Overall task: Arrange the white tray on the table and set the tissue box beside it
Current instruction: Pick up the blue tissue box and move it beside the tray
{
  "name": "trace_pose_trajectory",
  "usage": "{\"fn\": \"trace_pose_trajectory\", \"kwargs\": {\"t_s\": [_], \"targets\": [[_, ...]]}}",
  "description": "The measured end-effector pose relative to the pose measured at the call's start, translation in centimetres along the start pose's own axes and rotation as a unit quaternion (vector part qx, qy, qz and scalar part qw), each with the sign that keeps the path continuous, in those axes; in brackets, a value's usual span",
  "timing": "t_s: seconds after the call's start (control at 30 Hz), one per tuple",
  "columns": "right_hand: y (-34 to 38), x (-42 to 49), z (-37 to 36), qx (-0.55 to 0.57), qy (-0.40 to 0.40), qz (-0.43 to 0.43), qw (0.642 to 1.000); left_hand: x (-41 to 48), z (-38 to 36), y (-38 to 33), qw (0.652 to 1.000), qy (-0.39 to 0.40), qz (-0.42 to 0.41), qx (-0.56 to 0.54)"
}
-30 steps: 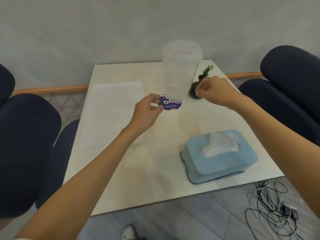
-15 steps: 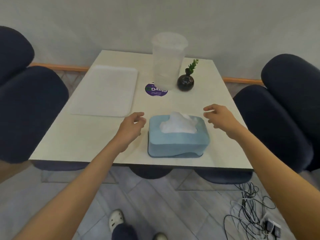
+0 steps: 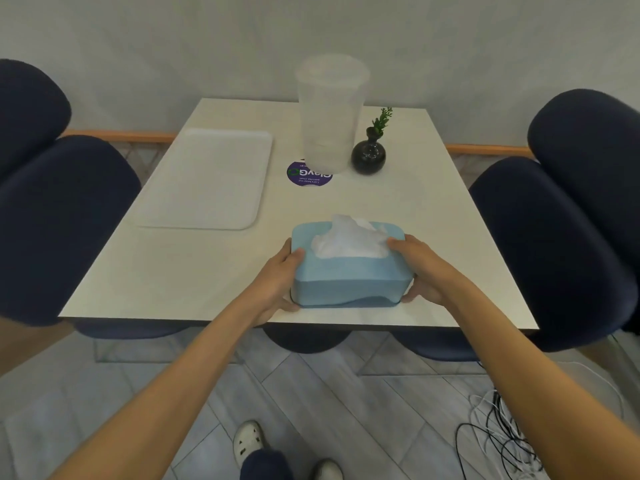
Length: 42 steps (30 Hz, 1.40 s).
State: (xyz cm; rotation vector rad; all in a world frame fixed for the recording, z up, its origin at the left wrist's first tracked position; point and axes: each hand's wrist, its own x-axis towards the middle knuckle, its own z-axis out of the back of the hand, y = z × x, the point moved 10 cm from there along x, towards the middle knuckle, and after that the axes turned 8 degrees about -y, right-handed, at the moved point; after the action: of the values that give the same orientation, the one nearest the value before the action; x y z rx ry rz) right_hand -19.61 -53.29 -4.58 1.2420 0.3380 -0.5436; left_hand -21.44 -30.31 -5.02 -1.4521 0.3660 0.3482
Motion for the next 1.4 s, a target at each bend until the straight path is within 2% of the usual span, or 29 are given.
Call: {"fn": "trace_pose_trajectory", "kwargs": {"t_s": [0.23, 0.57, 0.93, 1.4], "targets": [[4.6, -0.2, -1.6, 0.042, -0.006, 0.039, 0.998, 0.4, 2.2, -3.8, 0.997, -0.029, -0.062, -0.044], [19.8, 1.8, -9.0, 0.150, 0.019, 0.180, 0.972, 6.3, 13.2, -15.1, 0.977, -0.085, -0.187, -0.059], [33.1, 13.3, -22.9, 0.142, 0.006, 0.183, 0.973, 22.2, 27.1, -22.4, 0.979, -0.099, -0.171, -0.053], [41.4, 30.7, -29.9, 0.112, -0.034, 0.086, 0.989, 43.4, 31.8, -27.2, 0.991, -0.111, -0.065, -0.028]]}}
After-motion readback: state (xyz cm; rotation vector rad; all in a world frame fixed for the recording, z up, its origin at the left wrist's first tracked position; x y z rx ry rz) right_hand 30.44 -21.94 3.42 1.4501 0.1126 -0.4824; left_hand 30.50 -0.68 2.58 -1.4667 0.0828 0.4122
